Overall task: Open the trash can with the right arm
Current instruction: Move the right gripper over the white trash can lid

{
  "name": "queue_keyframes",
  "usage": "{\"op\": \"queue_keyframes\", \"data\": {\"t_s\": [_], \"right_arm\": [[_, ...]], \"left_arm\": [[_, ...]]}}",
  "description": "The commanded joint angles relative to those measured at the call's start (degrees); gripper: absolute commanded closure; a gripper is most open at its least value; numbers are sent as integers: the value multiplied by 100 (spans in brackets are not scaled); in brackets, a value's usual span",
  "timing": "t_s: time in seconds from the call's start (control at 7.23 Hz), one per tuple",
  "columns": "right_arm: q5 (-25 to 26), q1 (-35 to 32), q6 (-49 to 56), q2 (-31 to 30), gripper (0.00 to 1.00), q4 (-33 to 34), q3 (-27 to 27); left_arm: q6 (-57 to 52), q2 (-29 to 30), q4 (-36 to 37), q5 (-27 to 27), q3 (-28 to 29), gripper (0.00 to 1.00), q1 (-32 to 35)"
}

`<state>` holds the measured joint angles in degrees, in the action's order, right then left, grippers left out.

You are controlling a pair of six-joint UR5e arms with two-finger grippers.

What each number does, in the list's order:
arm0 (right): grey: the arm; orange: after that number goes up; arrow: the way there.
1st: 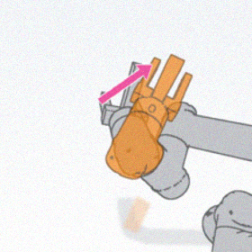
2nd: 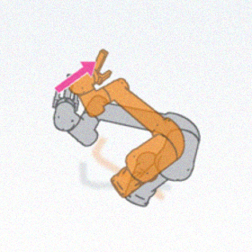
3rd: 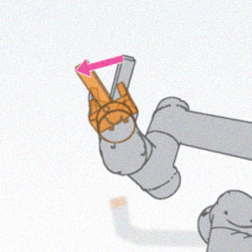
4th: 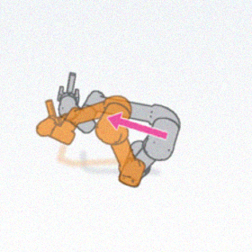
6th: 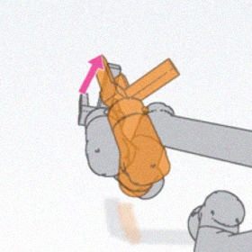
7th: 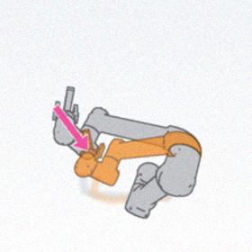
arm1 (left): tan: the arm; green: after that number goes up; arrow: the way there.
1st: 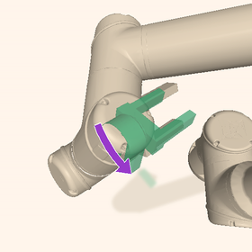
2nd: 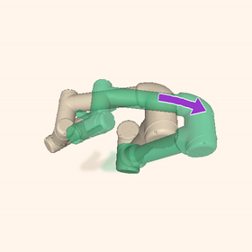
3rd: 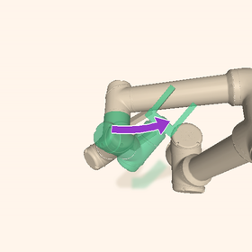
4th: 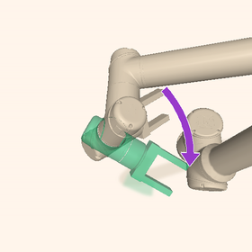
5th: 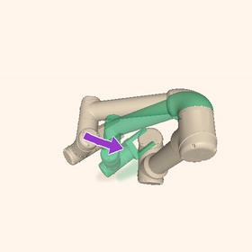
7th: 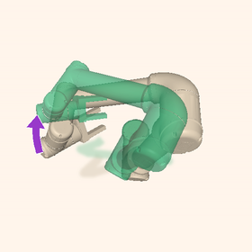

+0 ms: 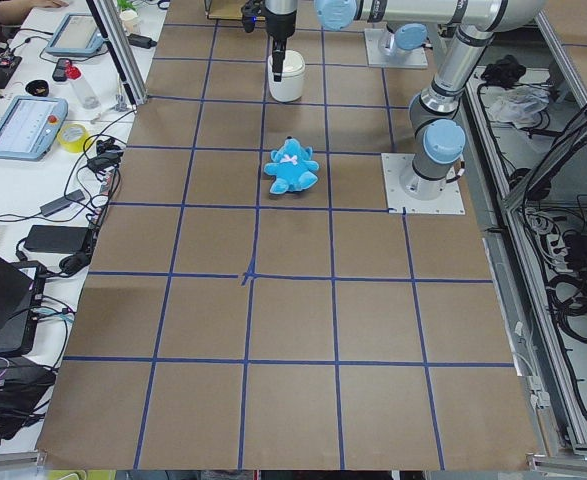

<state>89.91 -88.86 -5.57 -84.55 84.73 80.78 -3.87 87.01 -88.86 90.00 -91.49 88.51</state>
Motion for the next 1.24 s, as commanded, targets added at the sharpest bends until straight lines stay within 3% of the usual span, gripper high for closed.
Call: {"op": "queue_keyframes", "data": {"t_s": [0.0,0.41,0.55,0.69,0.83,0.97,1.11], "right_arm": [[0,0,-6,0,0,35,0],[-9,-26,-14,0,2,79,0],[-9,-35,-23,0,9,88,0],[-44,-105,-215,0,28,88,0],[-201,-288,-730,26,56,105,0],[-202,-569,-1188,61,95,201,0],[-211,-902,-1532,105,100,298,0]], "left_arm": [[0,0,0,0,0,0,0],[0,0,0,0,0,0,0],[0,0,0,0,0,0,0],[0,0,0,0,0,0,0],[0,0,0,0,0,0,0],[0,0,0,0,0,0,0],[0,0,0,0,0,0,0]]}}
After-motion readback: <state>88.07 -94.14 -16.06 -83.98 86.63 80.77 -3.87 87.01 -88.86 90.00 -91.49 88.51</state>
